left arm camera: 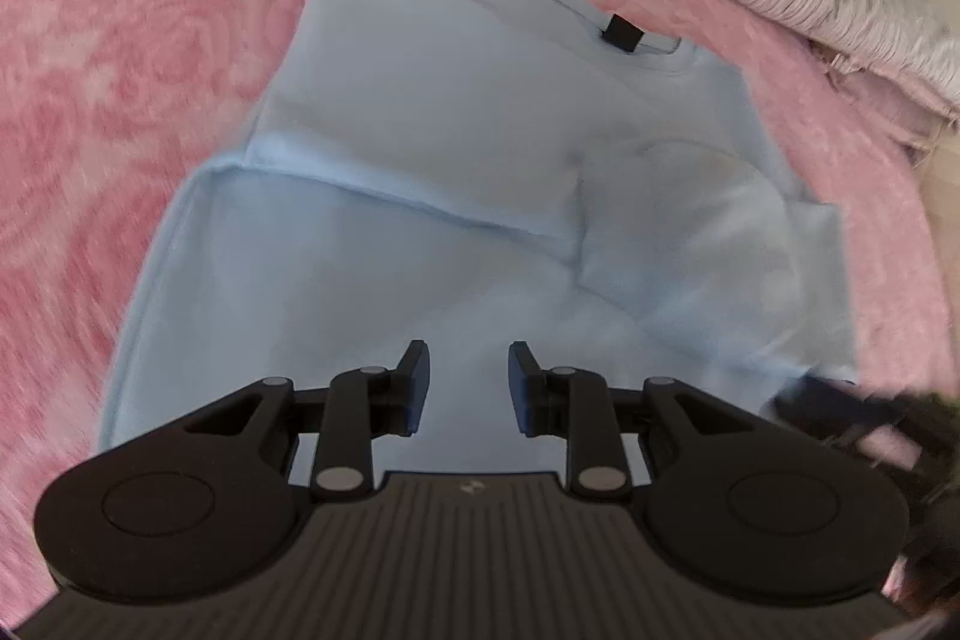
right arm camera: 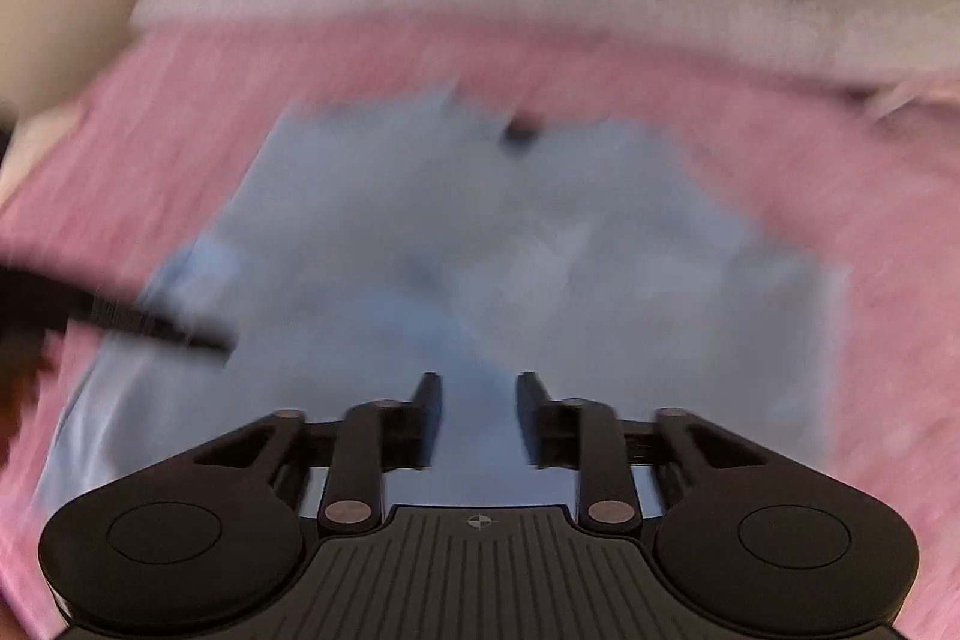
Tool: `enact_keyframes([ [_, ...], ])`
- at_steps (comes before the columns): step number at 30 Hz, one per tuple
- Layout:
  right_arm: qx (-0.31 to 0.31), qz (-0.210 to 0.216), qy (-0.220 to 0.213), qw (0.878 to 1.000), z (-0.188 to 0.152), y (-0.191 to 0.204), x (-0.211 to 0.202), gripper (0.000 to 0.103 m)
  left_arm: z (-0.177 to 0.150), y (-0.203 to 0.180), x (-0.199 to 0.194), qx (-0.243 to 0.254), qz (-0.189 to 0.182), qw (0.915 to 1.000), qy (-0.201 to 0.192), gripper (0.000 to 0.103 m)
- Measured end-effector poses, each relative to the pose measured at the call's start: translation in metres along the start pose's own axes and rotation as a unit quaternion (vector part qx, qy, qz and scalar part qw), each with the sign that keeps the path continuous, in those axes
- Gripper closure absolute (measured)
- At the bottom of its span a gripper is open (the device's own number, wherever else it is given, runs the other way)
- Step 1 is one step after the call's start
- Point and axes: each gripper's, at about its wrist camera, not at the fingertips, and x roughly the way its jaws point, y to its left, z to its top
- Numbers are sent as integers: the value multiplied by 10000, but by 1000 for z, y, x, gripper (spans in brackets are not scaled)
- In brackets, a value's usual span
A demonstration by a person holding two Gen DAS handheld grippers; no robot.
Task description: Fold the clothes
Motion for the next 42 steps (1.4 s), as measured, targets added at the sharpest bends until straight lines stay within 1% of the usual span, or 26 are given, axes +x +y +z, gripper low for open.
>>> enact_keyframes([
  [1,67,-11,173,9998,-8,0,3,71,-2,-1,1,-12,-117,9999,13,77],
  [3,383,-194,547,9976,-18,-21,11,70,-8,-6,5,10,-345,9994,53,76],
  [6,1186,-560,923,9871,-36,-63,12,70,-11,-15,18,-92,-663,9977,105,76],
  [7,1550,-667,972,9809,-42,-78,9,70,-10,-17,22,-208,-771,9967,109,76],
  [9,2153,-714,857,9701,-51,-103,4,70,-5,-19,36,-582,-1041,9928,141,74],
  [11,2739,-749,726,9561,-59,-127,-2,70,1,-18,50,-1129,-1304,9848,218,74],
  [13,3315,-781,593,9383,-68,-152,-8,70,4,-17,62,-1641,-1586,9734,206,74],
  [16,4154,-823,389,9051,-80,-189,-17,70,3,-17,76,-2222,-1622,9613,126,73],
  [18,4175,-864,345,9039,-79,-193,-20,70,-1,-16,83,-2596,-1798,9488,47,72],
  [20,4130,-886,356,9057,-80,-194,-19,70,-4,-18,91,-2863,-1855,9400,75,74],
  [21,4107,-897,363,9066,-80,-194,-18,70,-6,-19,94,-2946,-1915,9362,87,75],
  [22,4084,-908,369,9075,-81,-194,-18,70,-7,-22,95,-2965,-1954,9348,52,79],
  [23,4061,-918,376,9084,-81,-195,-17,70,-5,-26,91,-2822,-2005,9382,-2,88],
  [24,4038,-929,383,9093,-82,-195,-16,70,-4,-30,87,-2672,-2057,9414,-56,92],
  [26,3991,-951,396,9111,-83,-196,-15,70,3,-41,69,-2141,-2145,9525,-292,95],
  [28,3945,-972,409,9128,-84,-196,-14,70,16,-51,45,-1585,-2219,9606,-537,96],
  [30,3881,-1009,357,9154,-79,-197,-13,70,33,-60,19,-890,-2205,9668,-938,96],
  [31,3838,-1016,303,9173,-74,-197,-13,70,42,-63,3,-455,-2095,9687,-1254,96],
  [32,3794,-1023,247,9192,-69,-197,-13,70,50,-64,-13,23,-1917,9681,-1611,96],
  [33,3746,-1008,176,9215,-63,-196,-12,70,56,-63,-25,435,-1704,9650,-1945,96],
  [34,3695,-969,110,9241,-57,-195,-11,70,60,-58,-35,749,-1470,9603,-2251,96],
  [35,3643,-928,46,9266,-52,-193,-9,70,65,-48,-40,911,-1239,9582,-2413,96],
  [37,3544,-838,48,9313,-44,-186,-4,70,73,-22,-31,846,-860,9654,-2311,96],
  [39,3468,-766,115,9348,-38,-180,7,70,77,7,-5,571,-499,9794,-1872,96],
  [40,3430,-724,147,9364,-36,-177,11,70,78,20,10,383,-440,9852,-1613,96],
  [42,3327,-637,184,9407,-32,-170,20,70,73,30,22,291,-435,9881,-1448,96],
])
